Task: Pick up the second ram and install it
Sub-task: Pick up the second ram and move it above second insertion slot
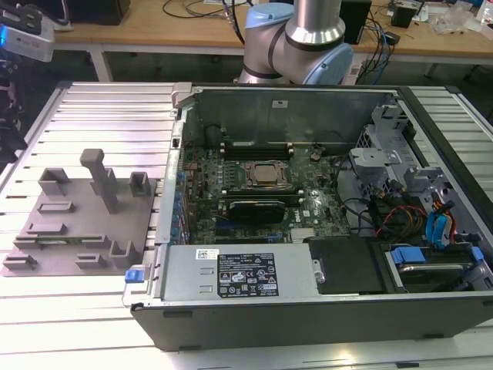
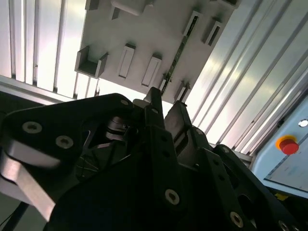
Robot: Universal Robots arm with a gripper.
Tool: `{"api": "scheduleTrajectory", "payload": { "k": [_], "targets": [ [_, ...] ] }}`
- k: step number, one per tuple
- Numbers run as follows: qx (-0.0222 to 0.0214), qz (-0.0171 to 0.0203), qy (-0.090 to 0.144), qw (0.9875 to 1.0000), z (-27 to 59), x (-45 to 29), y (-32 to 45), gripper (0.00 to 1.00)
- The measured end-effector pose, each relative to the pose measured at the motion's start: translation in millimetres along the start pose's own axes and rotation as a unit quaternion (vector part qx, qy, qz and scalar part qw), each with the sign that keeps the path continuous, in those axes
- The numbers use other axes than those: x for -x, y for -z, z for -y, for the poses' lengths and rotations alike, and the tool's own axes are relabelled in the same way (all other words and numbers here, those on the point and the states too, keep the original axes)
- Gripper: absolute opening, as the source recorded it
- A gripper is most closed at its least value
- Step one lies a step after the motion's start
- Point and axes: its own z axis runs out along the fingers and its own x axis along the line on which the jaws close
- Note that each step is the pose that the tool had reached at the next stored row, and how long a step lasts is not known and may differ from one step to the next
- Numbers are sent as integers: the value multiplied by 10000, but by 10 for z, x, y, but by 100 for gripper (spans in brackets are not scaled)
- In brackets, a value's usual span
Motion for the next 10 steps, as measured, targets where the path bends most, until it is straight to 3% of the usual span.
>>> {"api": "scheduleTrajectory", "payload": {
  "k": [4, 6, 10],
  "targets": [
    [5, -9, 222, 9998, 0, -1, -3, 28],
    [10, -20, 492, 9988, 0, -1, -3, 28],
    [10, -20, 492, 9988, 2, -1, -46, 28]
  ]
}}
